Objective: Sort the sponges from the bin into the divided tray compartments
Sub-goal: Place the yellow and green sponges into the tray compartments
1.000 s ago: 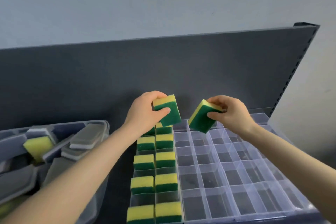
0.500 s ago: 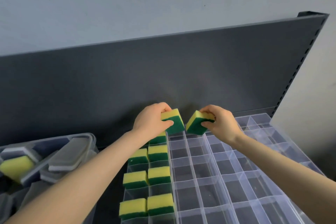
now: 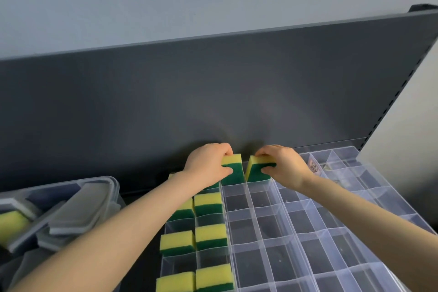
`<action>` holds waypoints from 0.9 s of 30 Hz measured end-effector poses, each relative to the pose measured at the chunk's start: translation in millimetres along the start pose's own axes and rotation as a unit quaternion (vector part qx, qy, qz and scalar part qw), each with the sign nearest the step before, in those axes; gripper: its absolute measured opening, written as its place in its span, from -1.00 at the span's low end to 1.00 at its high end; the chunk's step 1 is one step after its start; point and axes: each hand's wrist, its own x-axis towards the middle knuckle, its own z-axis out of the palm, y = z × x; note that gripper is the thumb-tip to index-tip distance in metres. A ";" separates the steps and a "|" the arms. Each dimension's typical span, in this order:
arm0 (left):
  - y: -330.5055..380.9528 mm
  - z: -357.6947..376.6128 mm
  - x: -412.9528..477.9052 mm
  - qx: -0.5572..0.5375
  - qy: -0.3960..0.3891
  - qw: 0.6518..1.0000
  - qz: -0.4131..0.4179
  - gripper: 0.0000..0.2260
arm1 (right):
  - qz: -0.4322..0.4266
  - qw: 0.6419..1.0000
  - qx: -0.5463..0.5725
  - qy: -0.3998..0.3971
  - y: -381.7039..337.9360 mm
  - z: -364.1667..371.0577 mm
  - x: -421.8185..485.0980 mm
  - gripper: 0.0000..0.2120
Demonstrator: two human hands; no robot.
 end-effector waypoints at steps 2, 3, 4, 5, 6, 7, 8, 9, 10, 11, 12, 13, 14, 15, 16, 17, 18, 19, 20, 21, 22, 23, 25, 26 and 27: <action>-0.7 1.6 1.1 0.020 -0.003 1.000 0.007 -0.73 | 0.002 1.000 -0.012 -0.015 1.3 2.9 1.2 -0.67; -0.9 2.4 1.9 0.024 -0.006 1.000 0.008 -0.73 | 0.003 1.000 -0.018 -0.019 2.0 3.9 1.6 -0.67; -1.1 3.3 3.0 0.026 -0.014 1.000 0.009 -0.73 | 0.005 1.000 -0.022 -0.022 2.4 4.6 2.3 -0.67; -0.8 4.2 3.8 0.028 -0.024 0.999 0.009 -0.73 | 0.006 0.999 -0.027 -0.025 2.8 5.5 3.0 -0.67; -0.6 6.0 4.5 0.031 -0.037 0.999 0.010 -0.72 | 0.005 0.999 -0.033 -0.029 3.1 6.9 3.5 -0.67; -0.2 7.9 5.0 0.035 -0.051 0.998 0.013 -0.70 | 0.003 0.998 -0.043 -0.036 3.5 8.7 4.0 -0.67; 0.1 10.5 5.7 0.042 -0.064 0.997 0.016 -0.69 | 0.000 0.998 -0.054 -0.042 3.4 10.8 4.3 -0.67; 0.8 13.0 6.2 0.049 -0.075 0.996 0.020 -0.67 | -0.001 0.997 -0.064 -0.050 3.6 13.4 4.4 -0.67; 1.6 15.6 6.6 0.058 -0.084 0.995 0.023 -0.66 | -0.002 0.996 -0.071 -0.056 3.6 16.0 4.1 -0.67; 2.5 17.7 7.2 0.066 -0.089 0.994 0.025 -0.65 | -0.001 0.995 -0.076 -0.062 3.7 18.5 3.8 -0.67; 3.0 19.7 7.9 0.072 -0.090 0.993 0.028 -0.65 | -0.001 0.995 -0.078 -0.063 3.6 20.8 3.4 -0.67; 3.5 21.1 8.5 0.077 -0.089 0.993 0.030 -0.65 | 0.000 0.995 -0.079 -0.062 3.6 22.6 3.2 -0.66; 3.8 22.4 9.1 0.081 -0.088 0.992 0.032 -0.65 | 0.000 0.995 -0.080 -0.061 3.7 23.9 3.2 -0.66; 4.2 23.1 9.4 0.085 -0.085 0.992 0.034 -0.66 | 0.000 0.995 -0.081 -0.061 3.3 24.7 3.2 -0.66; 4.4 24.0 9.7 0.088 -0.084 0.992 0.035 -0.66 | -0.001 0.995 -0.082 -0.063 3.1 25.6 3.1 -0.66; 4.7 24.7 9.8 0.089 -0.082 0.992 0.036 -0.67 | -0.002 0.994 -0.083 -0.065 3.1 26.2 3.0 -0.66; 5.0 25.4 10.2 0.090 -0.080 0.992 0.038 -0.67 | -0.003 0.994 -0.084 -0.066 2.8 26.5 2.8 -0.66; 5.3 25.9 10.3 0.091 -0.077 0.992 0.040 -0.67 | -0.003 0.994 -0.086 -0.067 2.9 26.6 2.7 -0.66; 5.7 26.1 10.5 0.092 -0.076 0.992 0.041 -0.66 | -0.003 0.994 -0.086 -0.066 2.8 26.1 2.7 -0.65; 5.8 26.4 10.5 0.093 -0.076 0.992 0.041 -0.65 | -0.003 0.994 -0.086 -0.067 2.6 25.2 2.5 -0.65; 5.8 26.6 10.7 0.092 -0.076 0.992 0.040 -0.63 | -0.005 0.994 -0.085 -0.067 2.2 24.0 2.3 -0.64; 5.8 26.6 10.6 0.091 -0.077 0.992 0.038 -0.61 | -0.008 0.994 -0.084 -0.066 1.6 22.4 1.7 -0.63; 6.0 26.1 9.8 0.088 -0.076 0.993 0.035 -0.58 | -0.015 0.995 -0.084 -0.061 0.1 19.1 0.6 -0.63; 6.2 25.5 9.0 0.086 -0.074 0.993 0.034 -0.55 | -0.017 0.995 -0.084 -0.057 -0.7 17.5 -0.2 -0.62; 6.4 24.2 8.1 0.085 -0.071 0.993 0.034 -0.52 | -0.015 0.995 -0.085 -0.054 -1.5 15.7 -1.0 -0.61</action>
